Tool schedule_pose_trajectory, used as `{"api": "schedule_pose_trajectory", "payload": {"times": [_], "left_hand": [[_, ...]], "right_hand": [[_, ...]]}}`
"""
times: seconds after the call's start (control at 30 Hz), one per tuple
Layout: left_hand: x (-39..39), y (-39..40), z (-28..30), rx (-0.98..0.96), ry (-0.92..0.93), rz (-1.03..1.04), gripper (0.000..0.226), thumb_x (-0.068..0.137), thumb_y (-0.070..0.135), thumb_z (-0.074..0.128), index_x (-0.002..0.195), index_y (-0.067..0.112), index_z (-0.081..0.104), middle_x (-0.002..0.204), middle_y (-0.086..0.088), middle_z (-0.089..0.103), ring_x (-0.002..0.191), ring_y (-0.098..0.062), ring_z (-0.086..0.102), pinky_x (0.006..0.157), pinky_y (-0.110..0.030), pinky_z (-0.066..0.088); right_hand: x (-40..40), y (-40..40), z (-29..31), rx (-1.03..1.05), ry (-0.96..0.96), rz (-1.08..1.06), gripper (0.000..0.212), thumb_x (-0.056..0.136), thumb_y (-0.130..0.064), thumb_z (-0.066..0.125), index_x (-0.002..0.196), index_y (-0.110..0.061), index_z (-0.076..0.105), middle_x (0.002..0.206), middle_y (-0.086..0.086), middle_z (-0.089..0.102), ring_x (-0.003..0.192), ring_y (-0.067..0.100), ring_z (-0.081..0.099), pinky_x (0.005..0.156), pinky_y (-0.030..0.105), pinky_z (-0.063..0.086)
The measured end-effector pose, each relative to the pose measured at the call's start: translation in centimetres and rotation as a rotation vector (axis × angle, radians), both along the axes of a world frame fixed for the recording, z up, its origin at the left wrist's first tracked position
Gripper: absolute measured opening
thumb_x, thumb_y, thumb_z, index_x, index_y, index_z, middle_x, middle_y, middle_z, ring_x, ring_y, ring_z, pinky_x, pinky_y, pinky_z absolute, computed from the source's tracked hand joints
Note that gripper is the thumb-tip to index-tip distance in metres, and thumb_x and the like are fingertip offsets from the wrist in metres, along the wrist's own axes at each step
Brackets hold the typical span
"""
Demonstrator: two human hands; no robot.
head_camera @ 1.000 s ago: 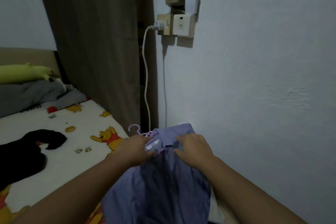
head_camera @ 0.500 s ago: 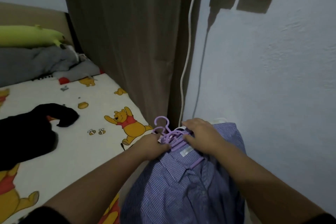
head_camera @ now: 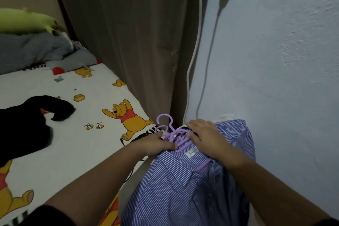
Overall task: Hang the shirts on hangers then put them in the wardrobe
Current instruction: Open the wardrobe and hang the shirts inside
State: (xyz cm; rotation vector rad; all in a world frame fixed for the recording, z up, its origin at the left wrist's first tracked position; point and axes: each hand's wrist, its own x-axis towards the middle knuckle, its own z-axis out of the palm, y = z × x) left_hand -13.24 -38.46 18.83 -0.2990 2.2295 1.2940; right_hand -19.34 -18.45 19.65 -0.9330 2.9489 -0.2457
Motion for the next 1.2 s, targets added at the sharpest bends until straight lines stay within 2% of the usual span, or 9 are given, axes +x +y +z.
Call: {"api": "schedule_pose_trajectory", "payload": {"times": [0.13,0.23,0.43,0.57,0.73,0.9,1.0,1.1,1.2], "left_hand": [[0.0,0.4,-0.3,0.172,0.063,0.106,0.101,0.074,0.031,0.081,0.152,0.027,0.016,0.123,0.001,0.059,0.104,-0.018,0.059,0.098,-0.036,0.047],[0.8,0.9,0.1,0.150,0.216,0.164,0.092,0.075,0.020,0.081,0.148,0.020,0.024,0.100,0.013,0.057,0.094,-0.012,0.058,0.089,-0.029,0.047],[2.1,2.2,0.4,-0.128,0.450,0.204,0.108,0.072,0.032,0.082,0.152,0.014,0.013,0.130,-0.002,0.056,0.109,-0.019,0.057,0.093,-0.037,0.049],[2.9,2.8,1.1,-0.300,0.616,0.186,0.108,0.074,0.038,0.079,0.153,0.026,0.006,0.127,-0.003,0.055,0.097,-0.013,0.055,0.081,-0.029,0.049],[4.2,3.5,2.1,-0.465,0.747,0.154,0.104,0.083,0.045,0.069,0.153,0.023,-0.004,0.136,0.002,0.049,0.112,-0.013,0.051,0.076,-0.020,0.041],[6.1,3.4,3.2,-0.637,0.786,0.016,0.112,0.074,0.074,0.057,0.154,0.022,-0.001,0.151,0.008,0.034,0.126,-0.012,0.045,0.091,-0.029,0.046],[7.9,4.1,3.4,-0.763,0.713,-0.088,0.134,0.057,0.088,0.056,0.153,0.023,-0.011,0.161,0.006,0.008,0.139,-0.017,0.029,0.107,-0.032,0.034],[8.8,4.3,2.5,-0.870,0.629,-0.131,0.146,0.051,0.085,0.064,0.149,0.022,-0.024,0.160,-0.003,-0.017,0.147,-0.025,0.005,0.118,-0.038,0.015],[9.9,4.4,1.5,-0.906,0.550,-0.068,0.145,0.054,0.081,0.068,0.147,0.023,-0.026,0.159,-0.006,-0.018,0.148,-0.029,-0.002,0.118,-0.043,0.010]], "right_hand": [[-0.1,0.2,0.0,-0.038,-0.026,0.005,0.047,0.098,-0.037,0.042,0.143,-0.024,0.038,0.148,-0.002,0.039,0.138,0.015,0.029,0.116,0.036,0.016],[0.1,0.2,0.3,-0.101,-0.036,0.014,0.047,0.098,-0.034,0.044,0.143,-0.022,0.038,0.147,-0.001,0.040,0.136,0.015,0.031,0.116,0.033,0.017],[0.3,0.1,1.2,-0.054,-0.071,0.041,0.058,0.098,-0.037,0.044,0.149,-0.023,0.022,0.157,-0.003,0.021,0.144,0.013,0.015,0.118,0.033,0.012],[-0.3,-0.3,2.4,-0.040,-0.063,0.049,0.066,0.096,-0.042,0.046,0.151,-0.025,0.014,0.159,-0.004,0.013,0.145,0.013,0.011,0.118,0.039,0.015],[-0.8,-0.8,3.6,0.013,0.035,0.012,0.060,0.091,-0.051,0.047,0.145,-0.032,0.028,0.147,-0.006,0.037,0.137,0.013,0.028,0.113,0.048,0.011],[-0.5,-0.4,4.4,-0.022,0.040,-0.002,0.050,0.088,-0.052,0.052,0.132,-0.028,0.043,0.133,-0.003,0.046,0.127,0.016,0.035,0.109,0.044,0.021],[0.0,-0.1,4.8,-0.051,0.027,-0.001,0.048,0.088,-0.051,0.053,0.129,-0.026,0.045,0.131,-0.001,0.046,0.125,0.018,0.035,0.106,0.043,0.024],[0.2,0.0,5.4,-0.067,0.010,-0.005,0.041,0.089,-0.047,0.054,0.123,-0.025,0.048,0.127,-0.001,0.048,0.121,0.019,0.037,0.103,0.043,0.026],[0.5,0.5,5.7,-0.092,-0.014,-0.043,0.034,0.091,-0.047,0.051,0.117,-0.025,0.050,0.122,0.000,0.050,0.116,0.019,0.039,0.101,0.043,0.028]]}}
